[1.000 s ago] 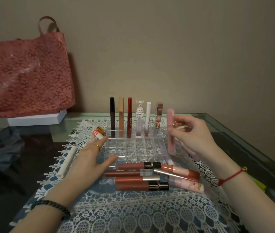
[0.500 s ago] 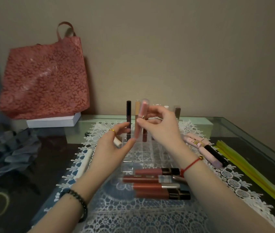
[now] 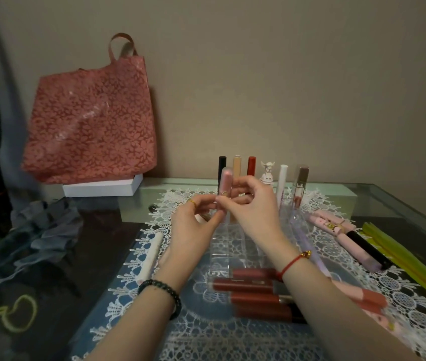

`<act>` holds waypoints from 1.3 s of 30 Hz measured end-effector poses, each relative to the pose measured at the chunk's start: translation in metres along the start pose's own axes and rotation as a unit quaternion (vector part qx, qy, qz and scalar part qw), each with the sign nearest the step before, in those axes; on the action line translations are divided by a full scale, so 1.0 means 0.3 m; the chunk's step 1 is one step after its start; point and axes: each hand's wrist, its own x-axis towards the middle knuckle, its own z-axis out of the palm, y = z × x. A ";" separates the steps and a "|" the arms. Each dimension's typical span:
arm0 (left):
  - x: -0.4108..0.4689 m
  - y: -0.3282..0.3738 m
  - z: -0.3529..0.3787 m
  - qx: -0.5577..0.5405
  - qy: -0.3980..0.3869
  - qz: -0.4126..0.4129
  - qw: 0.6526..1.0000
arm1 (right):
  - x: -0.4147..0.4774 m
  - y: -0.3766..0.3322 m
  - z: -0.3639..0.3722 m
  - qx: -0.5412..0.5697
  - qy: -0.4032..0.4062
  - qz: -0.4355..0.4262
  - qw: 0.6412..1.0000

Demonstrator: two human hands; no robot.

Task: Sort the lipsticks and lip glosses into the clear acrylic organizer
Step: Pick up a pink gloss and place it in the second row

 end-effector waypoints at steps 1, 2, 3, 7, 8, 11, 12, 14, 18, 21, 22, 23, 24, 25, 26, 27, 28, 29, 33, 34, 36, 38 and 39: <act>-0.001 -0.003 0.000 0.004 -0.001 -0.002 1.000 | -0.001 0.004 0.001 -0.004 -0.004 0.002 1.000; -0.002 -0.007 0.001 0.010 -0.003 -0.006 1.000 | -0.003 0.008 0.002 -0.005 -0.009 0.005 1.000; -0.003 -0.012 0.002 0.015 -0.006 -0.010 1.000 | -0.004 0.013 0.003 -0.006 -0.014 0.009 1.000; -0.005 -0.030 0.004 0.012 -0.008 -0.024 1.000 | -0.007 0.026 0.009 -0.015 -0.030 0.015 0.999; -0.006 -0.032 0.004 0.009 -0.007 -0.025 1.000 | -0.006 0.028 0.011 -0.015 -0.033 0.015 0.999; -0.007 -0.036 0.005 0.004 -0.005 -0.024 1.000 | -0.006 0.032 0.013 -0.018 -0.035 0.015 0.999; -0.007 -0.036 0.005 0.002 -0.005 -0.025 1.000 | -0.006 0.033 0.013 -0.019 -0.035 0.015 0.999; -0.007 -0.036 0.005 -0.002 -0.004 -0.027 1.000 | -0.006 0.034 0.013 -0.022 -0.038 0.014 0.999; -0.008 -0.034 0.006 0.005 -0.003 -0.021 1.000 | -0.004 0.034 0.013 -0.014 -0.045 0.015 0.999; -0.008 -0.032 0.005 0.007 -0.003 -0.022 1.000 | -0.005 0.033 0.010 -0.011 -0.049 0.021 0.999; -0.008 -0.031 0.005 0.008 -0.005 -0.023 1.000 | -0.004 0.033 0.009 -0.011 -0.051 0.023 0.998; -0.007 -0.030 0.004 0.009 -0.007 -0.025 1.000 | -0.005 0.032 0.008 -0.011 -0.052 0.024 0.998; -0.007 -0.029 0.003 0.008 -0.009 -0.026 1.000 | -0.004 0.030 0.007 -0.010 -0.053 0.025 0.998; -0.007 -0.028 0.002 0.006 -0.010 -0.027 1.000 | -0.003 0.029 0.005 -0.010 -0.053 0.026 0.998; -0.007 -0.027 0.000 0.004 -0.010 -0.028 1.000 | -0.002 0.026 0.003 -0.012 -0.053 0.026 0.998; -0.008 -0.026 -0.002 0.003 -0.009 -0.029 1.000 | -0.001 0.022 0.000 -0.015 -0.053 0.026 0.998; -0.008 -0.026 -0.004 0.005 -0.009 -0.030 1.000 | -0.001 0.017 -0.005 -0.016 -0.054 0.025 0.998; -0.007 -0.026 -0.005 0.007 -0.009 -0.031 0.999 | 0.001 0.011 -0.011 -0.015 -0.054 0.025 0.998; -0.004 -0.021 -0.007 0.018 -0.011 -0.043 0.999 | 0.006 -0.026 -0.051 -0.008 -0.048 0.024 0.999; -0.004 -0.018 -0.008 0.018 -0.008 -0.046 0.999 | 0.007 -0.039 -0.065 -0.010 -0.047 0.021 0.999; -0.007 -0.004 -0.014 0.015 0.009 -0.049 0.999 | 0.009 -0.069 -0.095 -0.004 -0.041 0.017 0.999; -0.011 0.019 -0.030 0.019 0.040 -0.035 0.998 | 0.006 -0.098 -0.131 0.000 -0.040 0.012 0.999; -0.013 0.034 -0.040 0.029 0.052 -0.020 0.998 | 0.001 -0.109 -0.151 -0.005 -0.042 0.006 0.999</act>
